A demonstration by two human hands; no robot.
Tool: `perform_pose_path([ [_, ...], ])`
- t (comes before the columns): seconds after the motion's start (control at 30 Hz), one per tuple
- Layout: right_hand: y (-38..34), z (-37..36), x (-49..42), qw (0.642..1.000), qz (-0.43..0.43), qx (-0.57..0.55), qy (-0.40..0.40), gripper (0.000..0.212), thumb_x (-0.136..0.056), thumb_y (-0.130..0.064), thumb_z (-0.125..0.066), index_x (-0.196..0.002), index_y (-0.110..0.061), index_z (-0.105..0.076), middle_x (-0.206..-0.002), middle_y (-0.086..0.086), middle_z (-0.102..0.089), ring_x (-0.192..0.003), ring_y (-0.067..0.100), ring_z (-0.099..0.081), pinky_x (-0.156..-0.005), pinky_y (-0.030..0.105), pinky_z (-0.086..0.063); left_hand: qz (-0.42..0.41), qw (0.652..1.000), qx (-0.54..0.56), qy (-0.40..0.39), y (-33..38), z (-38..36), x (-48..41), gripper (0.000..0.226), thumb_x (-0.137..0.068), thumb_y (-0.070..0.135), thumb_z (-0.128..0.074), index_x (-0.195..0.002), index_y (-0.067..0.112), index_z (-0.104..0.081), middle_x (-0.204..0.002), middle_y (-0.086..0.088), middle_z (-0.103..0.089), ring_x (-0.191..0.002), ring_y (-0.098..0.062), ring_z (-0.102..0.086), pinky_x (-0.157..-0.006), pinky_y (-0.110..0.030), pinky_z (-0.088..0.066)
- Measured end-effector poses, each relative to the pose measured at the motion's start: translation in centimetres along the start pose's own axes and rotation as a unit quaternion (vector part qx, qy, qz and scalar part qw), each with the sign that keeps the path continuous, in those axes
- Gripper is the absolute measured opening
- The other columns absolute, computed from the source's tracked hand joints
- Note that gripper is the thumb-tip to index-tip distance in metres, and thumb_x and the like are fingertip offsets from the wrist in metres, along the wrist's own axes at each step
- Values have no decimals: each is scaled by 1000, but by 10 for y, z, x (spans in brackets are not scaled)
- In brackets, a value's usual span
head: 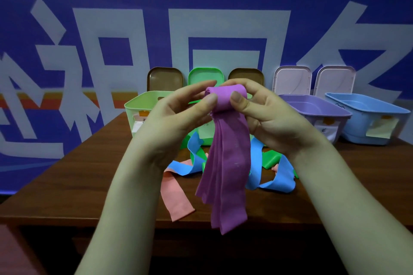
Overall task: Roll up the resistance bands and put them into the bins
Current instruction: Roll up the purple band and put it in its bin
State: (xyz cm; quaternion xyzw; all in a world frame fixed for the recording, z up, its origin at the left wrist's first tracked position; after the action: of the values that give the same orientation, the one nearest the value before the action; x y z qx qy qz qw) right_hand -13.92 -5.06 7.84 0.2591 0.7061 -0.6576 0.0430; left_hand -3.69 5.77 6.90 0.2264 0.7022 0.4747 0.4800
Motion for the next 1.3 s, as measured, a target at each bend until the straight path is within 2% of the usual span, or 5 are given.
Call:
perform_pose_path([
  [0.27, -2, -7, 4, 999, -6, 6, -45, 37, -85, -25, -47, -118, -9, -51, -110, 9, -63, -101, 19, -62, -91, 34, -52, 29, 996, 88, -6, -13, -1, -10, 44, -71, 13, -69, -114, 14, -65, -110, -12, -64, -88, -18, -62, -70, -24, -55],
  [0.5, 7, -6, 0, 999, 13, 31, -41, 38, -81, -26, -49, -116, -12, -47, -106, 7, -60, -101, 24, -57, -88, 35, -52, 29, 992, 117, 19, -20, 1, -9, 32, -79, 17, -71, -110, 13, -67, -102, -4, -70, -95, -18, -60, -83, -29, -50],
  [0.83, 8, 1, -6, 989, 94, 111, 2, 40, -75, -9, -66, -111, -19, -50, -95, 1, -64, -88, 13, -61, -79, 25, -54, 42, 994, -88, 51, -3, 0, 0, 43, -74, 61, -47, -93, 29, -69, -88, 8, -71, -80, -7, -67, -68, -20, -57],
  [1.03, 12, 2, -6, 991, 87, 95, 40, 52, -64, 0, -70, -110, -10, -48, -90, -2, -70, -85, 11, -67, -80, 25, -56, 27, 986, -162, 23, -3, 1, 0, 57, -75, 56, -53, -126, 31, -59, -105, -8, -70, -93, -14, -69, -73, -28, -60],
  [1.3, 11, -2, -4, 984, 136, 103, 43, 49, -58, 8, -72, -99, -13, -55, -87, -3, -72, -84, 13, -68, -76, 25, -56, -19, 988, -146, 39, 5, -4, 2, 35, -77, 52, -52, -105, 36, -66, -84, 15, -72, -77, -1, -69, -62, -16, -54],
])
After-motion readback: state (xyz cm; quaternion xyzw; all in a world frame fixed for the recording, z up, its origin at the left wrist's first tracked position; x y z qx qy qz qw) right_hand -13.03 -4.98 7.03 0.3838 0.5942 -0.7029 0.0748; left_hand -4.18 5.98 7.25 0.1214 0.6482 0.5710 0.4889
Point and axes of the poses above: each hand's wrist, its own x-axis away from the middle knuckle, its own z-axis out of the back of the hand, y = z × x, the point moved 4 cm from there along -x, towards the middle knuckle
